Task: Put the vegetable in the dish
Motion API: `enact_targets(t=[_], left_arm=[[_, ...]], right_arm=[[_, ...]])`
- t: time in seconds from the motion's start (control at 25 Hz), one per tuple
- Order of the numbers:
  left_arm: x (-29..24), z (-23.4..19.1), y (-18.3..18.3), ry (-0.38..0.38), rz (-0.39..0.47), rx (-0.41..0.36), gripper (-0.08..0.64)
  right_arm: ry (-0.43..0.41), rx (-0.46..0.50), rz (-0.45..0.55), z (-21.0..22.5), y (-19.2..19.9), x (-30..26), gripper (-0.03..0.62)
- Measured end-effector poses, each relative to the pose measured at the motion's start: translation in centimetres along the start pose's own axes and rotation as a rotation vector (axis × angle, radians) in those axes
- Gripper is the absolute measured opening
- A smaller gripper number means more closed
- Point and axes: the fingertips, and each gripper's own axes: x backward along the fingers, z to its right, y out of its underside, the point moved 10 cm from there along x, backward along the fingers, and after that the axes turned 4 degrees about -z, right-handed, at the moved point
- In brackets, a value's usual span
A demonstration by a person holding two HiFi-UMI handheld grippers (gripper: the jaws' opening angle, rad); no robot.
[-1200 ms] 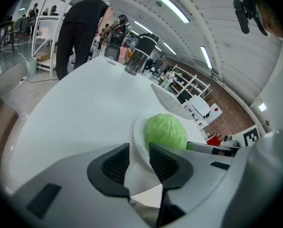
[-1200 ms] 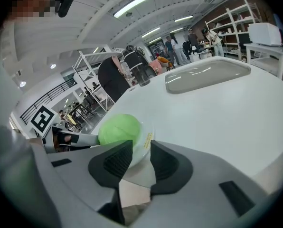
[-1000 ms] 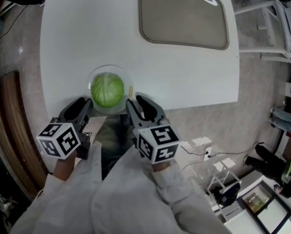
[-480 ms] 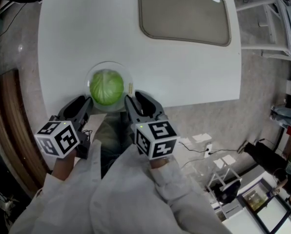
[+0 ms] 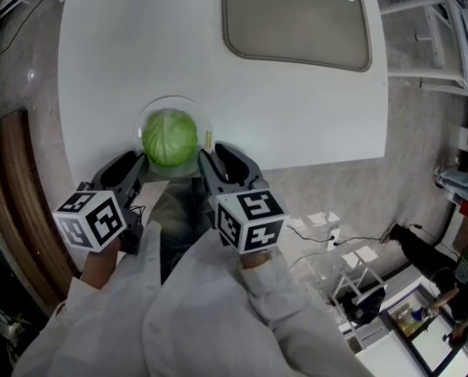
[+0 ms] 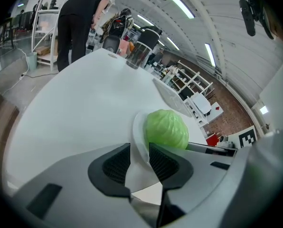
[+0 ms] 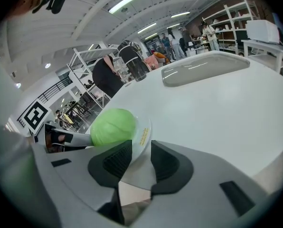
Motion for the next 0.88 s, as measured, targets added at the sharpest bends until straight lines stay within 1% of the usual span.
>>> enact_targets(t=[0.24, 0.52, 0.72, 0.88], left_arm=[[-0.13, -0.02, -0.12, 0.004, -0.003, 0.016, 0.112], [-0.07, 0.1, -0.12, 0.012, -0.002, 0.025, 0.112], [-0.05, -0.13, 0.04, 0.028, 0.01, 0.048, 0.11], [-0.16, -0.18, -0.09, 0.062, 0.008, 0.09, 0.107]], right_arm=[[0.003, 0.006, -0.017, -0.23, -0.15, -0.09, 0.11], [-0.001, -0.008, -0.011, -0.24, -0.16, 0.03, 0.11], [0.008, -0.026, -0.001, -0.28, 0.03, 0.0, 0.11], [0.011, -0.052, 0.013, -0.29, 0.08, 0.05, 0.11]])
